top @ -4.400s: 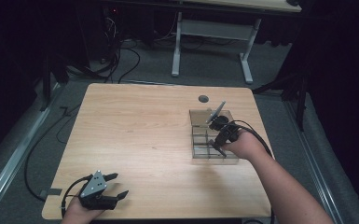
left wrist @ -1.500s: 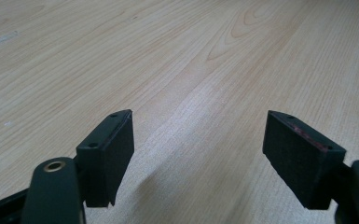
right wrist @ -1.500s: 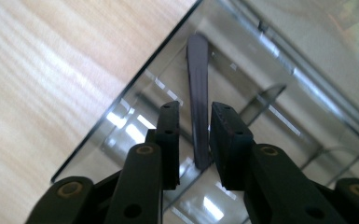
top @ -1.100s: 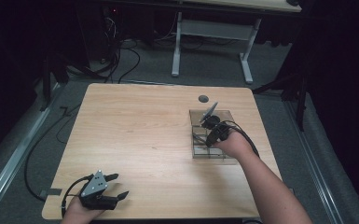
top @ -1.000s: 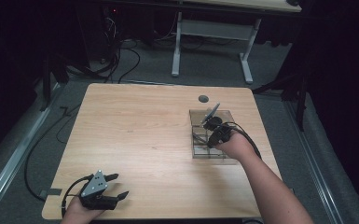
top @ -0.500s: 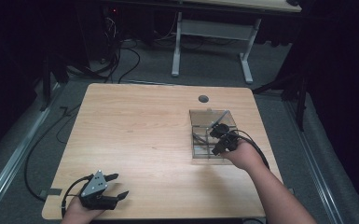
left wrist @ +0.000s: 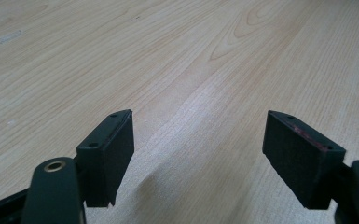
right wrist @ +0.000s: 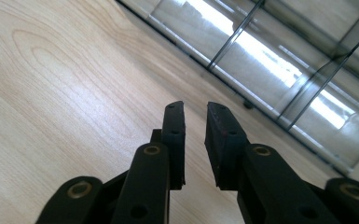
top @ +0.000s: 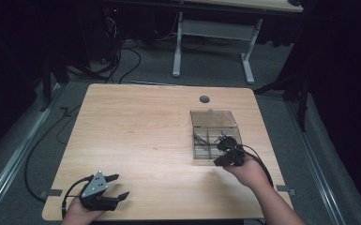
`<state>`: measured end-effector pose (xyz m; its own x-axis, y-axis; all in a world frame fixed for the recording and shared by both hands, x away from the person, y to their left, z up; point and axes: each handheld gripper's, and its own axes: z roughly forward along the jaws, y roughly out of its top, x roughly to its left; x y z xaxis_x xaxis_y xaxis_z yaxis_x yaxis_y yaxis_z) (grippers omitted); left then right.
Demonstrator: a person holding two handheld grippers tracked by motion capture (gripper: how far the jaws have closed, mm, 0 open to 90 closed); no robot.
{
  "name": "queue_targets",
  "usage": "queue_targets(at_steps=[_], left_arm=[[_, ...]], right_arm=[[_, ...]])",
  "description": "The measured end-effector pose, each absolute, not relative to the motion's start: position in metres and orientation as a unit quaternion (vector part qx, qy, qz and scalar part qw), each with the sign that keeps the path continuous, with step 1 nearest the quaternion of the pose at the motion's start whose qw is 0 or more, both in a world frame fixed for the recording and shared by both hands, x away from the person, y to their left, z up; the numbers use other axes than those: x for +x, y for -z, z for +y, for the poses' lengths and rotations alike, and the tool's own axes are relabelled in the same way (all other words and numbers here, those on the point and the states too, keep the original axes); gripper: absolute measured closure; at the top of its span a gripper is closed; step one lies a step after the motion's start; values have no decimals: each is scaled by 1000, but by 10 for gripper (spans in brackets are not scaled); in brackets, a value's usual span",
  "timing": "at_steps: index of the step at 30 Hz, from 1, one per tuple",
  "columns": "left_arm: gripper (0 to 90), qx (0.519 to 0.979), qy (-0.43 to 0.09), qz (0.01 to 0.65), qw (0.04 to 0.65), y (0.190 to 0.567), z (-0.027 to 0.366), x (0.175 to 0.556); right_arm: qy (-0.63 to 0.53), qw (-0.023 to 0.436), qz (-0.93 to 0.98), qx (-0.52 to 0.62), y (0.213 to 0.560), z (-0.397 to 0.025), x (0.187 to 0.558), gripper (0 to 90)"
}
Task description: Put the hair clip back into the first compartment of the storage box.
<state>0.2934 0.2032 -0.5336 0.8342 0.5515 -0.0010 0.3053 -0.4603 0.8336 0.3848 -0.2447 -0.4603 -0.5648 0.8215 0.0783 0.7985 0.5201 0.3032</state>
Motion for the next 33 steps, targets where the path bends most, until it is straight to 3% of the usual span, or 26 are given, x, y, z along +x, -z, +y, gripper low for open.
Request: queue_targets(at_steps=[16, 28, 33], left_arm=[[253, 839, -138, 261, 457, 534, 205, 294], [254, 835, -138, 266, 462, 534, 206, 294], [254, 835, -139, 267, 461, 534, 206, 294]], right_arm=[[-300, 101, 827, 465, 498, -265, 337, 639], [-408, 187, 774, 447, 527, -273, 302, 544], [-418, 176, 767, 454, 527, -276, 303, 533]])
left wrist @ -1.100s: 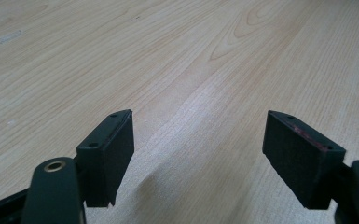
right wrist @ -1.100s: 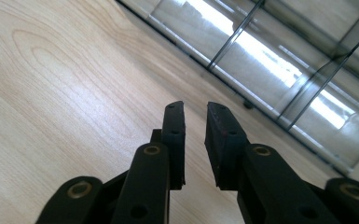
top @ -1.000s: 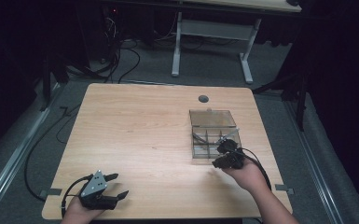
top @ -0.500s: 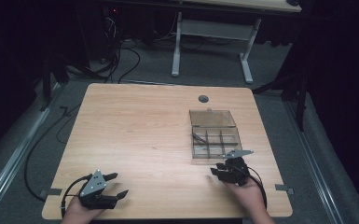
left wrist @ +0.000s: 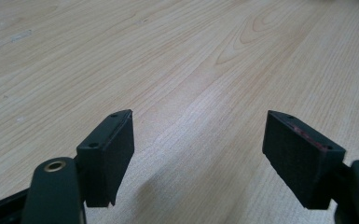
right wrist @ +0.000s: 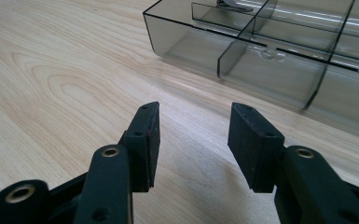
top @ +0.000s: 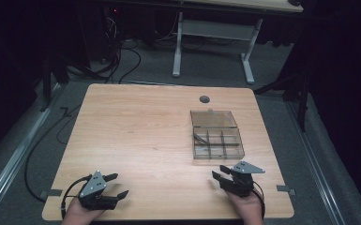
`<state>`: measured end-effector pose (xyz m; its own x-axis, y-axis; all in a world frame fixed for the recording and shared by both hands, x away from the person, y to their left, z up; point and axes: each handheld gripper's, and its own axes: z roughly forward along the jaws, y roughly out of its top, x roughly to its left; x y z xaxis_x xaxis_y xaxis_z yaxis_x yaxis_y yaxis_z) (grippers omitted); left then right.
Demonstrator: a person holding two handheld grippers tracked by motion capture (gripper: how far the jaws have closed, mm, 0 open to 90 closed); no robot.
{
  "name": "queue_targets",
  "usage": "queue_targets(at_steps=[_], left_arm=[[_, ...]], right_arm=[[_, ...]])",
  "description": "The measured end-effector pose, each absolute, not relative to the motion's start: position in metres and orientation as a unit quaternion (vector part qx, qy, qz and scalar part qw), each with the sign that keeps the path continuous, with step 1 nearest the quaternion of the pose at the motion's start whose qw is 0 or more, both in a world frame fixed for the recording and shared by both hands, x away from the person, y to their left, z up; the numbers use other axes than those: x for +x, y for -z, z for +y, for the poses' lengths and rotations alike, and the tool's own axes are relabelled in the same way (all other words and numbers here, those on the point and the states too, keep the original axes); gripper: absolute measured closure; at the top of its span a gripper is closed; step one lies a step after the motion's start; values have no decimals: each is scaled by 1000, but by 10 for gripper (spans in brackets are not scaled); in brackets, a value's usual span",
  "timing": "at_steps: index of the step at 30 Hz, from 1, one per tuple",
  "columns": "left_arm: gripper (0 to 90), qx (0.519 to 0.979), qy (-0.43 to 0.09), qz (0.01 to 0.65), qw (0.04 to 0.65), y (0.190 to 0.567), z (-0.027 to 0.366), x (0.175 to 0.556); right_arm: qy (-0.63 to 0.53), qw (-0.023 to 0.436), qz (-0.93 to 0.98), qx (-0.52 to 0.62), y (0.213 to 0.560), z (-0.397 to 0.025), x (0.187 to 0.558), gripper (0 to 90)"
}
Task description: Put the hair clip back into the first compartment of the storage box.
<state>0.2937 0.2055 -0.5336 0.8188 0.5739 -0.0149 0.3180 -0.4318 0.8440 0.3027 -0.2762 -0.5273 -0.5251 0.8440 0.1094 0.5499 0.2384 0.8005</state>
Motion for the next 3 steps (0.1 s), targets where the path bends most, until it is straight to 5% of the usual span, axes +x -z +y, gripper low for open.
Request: queue_targets(at_steps=[3], left_arm=[[254, 835, -139, 269, 460, 534, 205, 294]], right_arm=[[-405, 181, 774, 453, 528, -272, 303, 526]])
